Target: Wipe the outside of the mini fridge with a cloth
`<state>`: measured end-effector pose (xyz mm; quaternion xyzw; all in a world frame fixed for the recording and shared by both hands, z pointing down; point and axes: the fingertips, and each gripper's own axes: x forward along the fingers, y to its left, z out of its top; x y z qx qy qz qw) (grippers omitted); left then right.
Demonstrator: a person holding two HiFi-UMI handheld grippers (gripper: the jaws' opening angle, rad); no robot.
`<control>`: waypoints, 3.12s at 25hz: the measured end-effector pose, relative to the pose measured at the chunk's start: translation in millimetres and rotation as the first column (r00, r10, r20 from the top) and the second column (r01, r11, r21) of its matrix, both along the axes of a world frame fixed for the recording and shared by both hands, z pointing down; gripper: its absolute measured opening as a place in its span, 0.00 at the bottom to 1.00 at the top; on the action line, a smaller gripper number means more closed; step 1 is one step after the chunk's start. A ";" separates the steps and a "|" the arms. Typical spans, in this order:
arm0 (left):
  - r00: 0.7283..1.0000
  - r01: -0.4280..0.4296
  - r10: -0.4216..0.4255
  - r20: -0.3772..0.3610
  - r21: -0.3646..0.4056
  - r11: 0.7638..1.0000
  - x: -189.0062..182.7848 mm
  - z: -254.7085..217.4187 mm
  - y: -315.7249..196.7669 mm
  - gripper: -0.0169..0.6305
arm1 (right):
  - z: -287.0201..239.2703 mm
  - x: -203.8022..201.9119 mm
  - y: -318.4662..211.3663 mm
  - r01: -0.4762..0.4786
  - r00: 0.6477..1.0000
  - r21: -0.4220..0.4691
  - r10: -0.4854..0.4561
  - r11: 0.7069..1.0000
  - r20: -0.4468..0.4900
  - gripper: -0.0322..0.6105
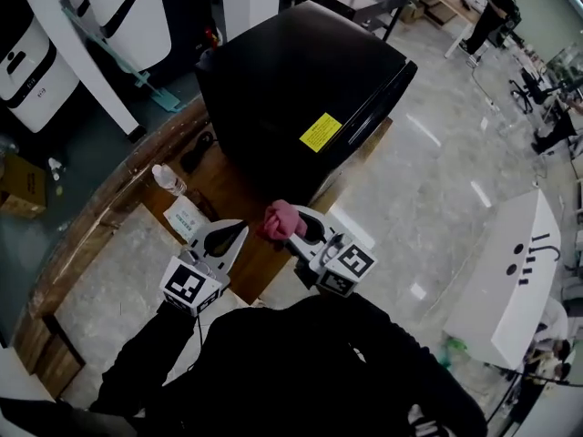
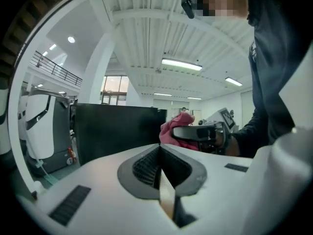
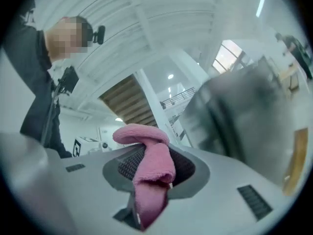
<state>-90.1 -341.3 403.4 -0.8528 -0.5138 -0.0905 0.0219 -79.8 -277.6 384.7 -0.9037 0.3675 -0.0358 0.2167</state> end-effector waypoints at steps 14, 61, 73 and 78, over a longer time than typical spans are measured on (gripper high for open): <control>0.992 -0.128 0.129 0.014 -0.043 0.991 -122.1 -19.0 266.6 0.04 | -13.5 -119.2 262.8 -0.069 0.996 -0.234 0.055 0.970 -0.068 0.24; 0.993 0.106 -0.099 0.068 -0.102 0.989 338.1 37.2 768.6 0.04 | 20.8 336.2 759.7 0.054 0.994 -0.217 -0.073 0.975 -0.081 0.24; 0.807 0.591 -0.585 0.078 -0.119 0.798 419.9 2.2 834.9 0.04 | -2.3 433.8 817.9 0.542 0.819 -0.187 -0.564 0.820 -0.100 0.24; 0.691 0.720 -0.721 0.043 -0.120 0.683 435.1 -4.1 789.2 0.04 | -4.9 456.3 763.6 0.677 0.704 -0.189 -0.701 0.711 -0.114 0.24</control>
